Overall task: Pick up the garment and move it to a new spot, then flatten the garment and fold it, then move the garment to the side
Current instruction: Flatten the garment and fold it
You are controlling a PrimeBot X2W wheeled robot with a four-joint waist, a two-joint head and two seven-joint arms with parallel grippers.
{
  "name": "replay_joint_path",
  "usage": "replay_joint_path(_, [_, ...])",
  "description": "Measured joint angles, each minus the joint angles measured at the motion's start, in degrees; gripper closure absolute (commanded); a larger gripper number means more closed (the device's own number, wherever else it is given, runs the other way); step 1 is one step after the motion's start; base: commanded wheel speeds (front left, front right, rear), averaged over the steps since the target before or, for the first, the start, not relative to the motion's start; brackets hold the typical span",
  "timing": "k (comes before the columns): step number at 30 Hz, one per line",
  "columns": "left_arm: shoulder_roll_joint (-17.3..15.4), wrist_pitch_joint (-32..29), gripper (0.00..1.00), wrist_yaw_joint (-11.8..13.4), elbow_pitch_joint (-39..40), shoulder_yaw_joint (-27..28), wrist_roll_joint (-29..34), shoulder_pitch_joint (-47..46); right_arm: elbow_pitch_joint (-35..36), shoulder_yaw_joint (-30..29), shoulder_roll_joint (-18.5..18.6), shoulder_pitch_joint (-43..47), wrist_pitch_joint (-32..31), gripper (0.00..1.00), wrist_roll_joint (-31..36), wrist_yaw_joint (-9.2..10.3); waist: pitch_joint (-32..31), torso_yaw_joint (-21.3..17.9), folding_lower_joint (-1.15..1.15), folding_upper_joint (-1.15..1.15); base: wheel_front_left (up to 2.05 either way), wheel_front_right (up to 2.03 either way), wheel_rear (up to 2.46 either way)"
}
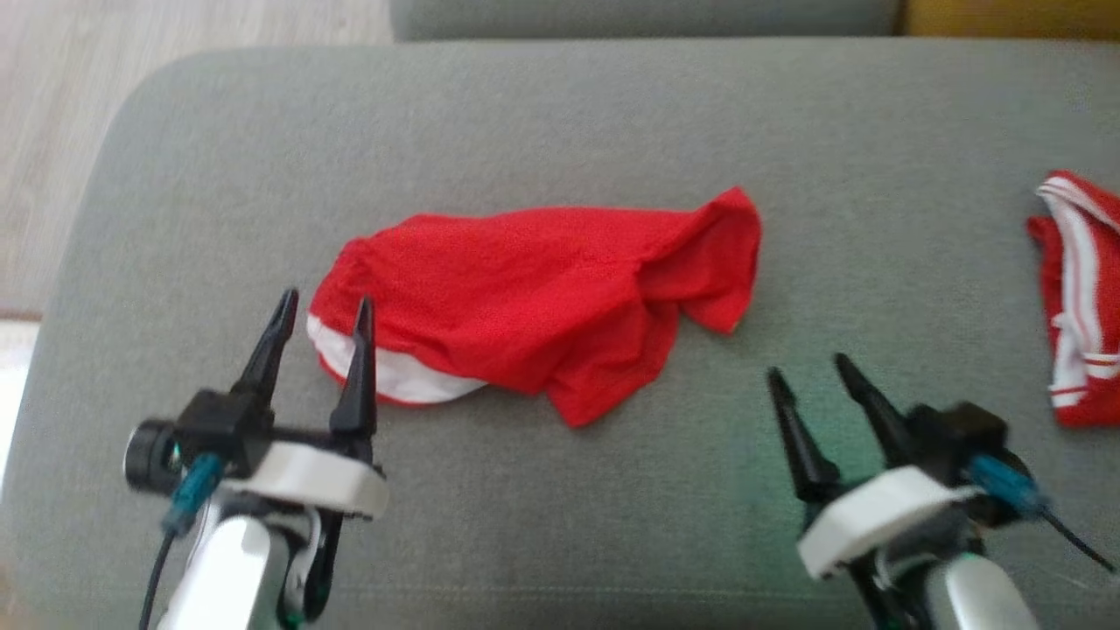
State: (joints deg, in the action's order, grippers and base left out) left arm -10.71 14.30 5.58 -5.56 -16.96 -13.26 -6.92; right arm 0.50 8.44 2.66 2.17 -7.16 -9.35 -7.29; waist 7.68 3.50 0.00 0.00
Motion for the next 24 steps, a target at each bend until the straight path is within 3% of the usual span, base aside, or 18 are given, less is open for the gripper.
replay_joint_path(8, [2.0, 0.0, 0.00, -1.7, 0.0, -0.9, 1.1, -5.8, -14.0, 10.3, 0.6, -11.4, -0.4, 0.00, -3.4, 0.00, 5.4, 4.9, 0.01, 0.00, 0.00, 0.00, 0.00])
replay_joint_path(15, [3.6, 0.0, 0.00, -2.5, -0.2, -0.7, 1.9, -6.7, -23.2, 11.1, 0.6, -16.0, 0.1, 0.00, -3.7, -0.01, 8.2, 7.9, 0.01, 0.00, 0.00, 0.00, 0.00])
replay_joint_path(16, [3.9, 0.0, 0.00, -2.6, -0.2, -0.6, 2.1, -6.7, -24.7, 11.2, 0.5, -17.5, 0.1, 0.74, -3.8, -0.01, 8.8, 8.4, 0.00, 0.00, 0.00, 0.00, 0.00])
replay_joint_path(17, [4.0, 0.0, 0.00, -2.6, -0.2, -0.5, 2.1, -6.7, -25.3, 11.2, 0.5, -18.3, 0.3, 1.00, -4.0, -0.01, 9.0, 8.5, 0.00, 0.00, 0.00, 0.00, 0.00])
replay_joint_path(24, [4.4, 0.0, 0.00, -3.2, -0.3, 1.4, 3.1, -6.7, -24.3, 10.2, 0.6, -19.2, 1.4, 1.00, -5.3, -0.01, 9.1, 7.3, 0.00, 0.00, 0.00, 0.00, 0.00])
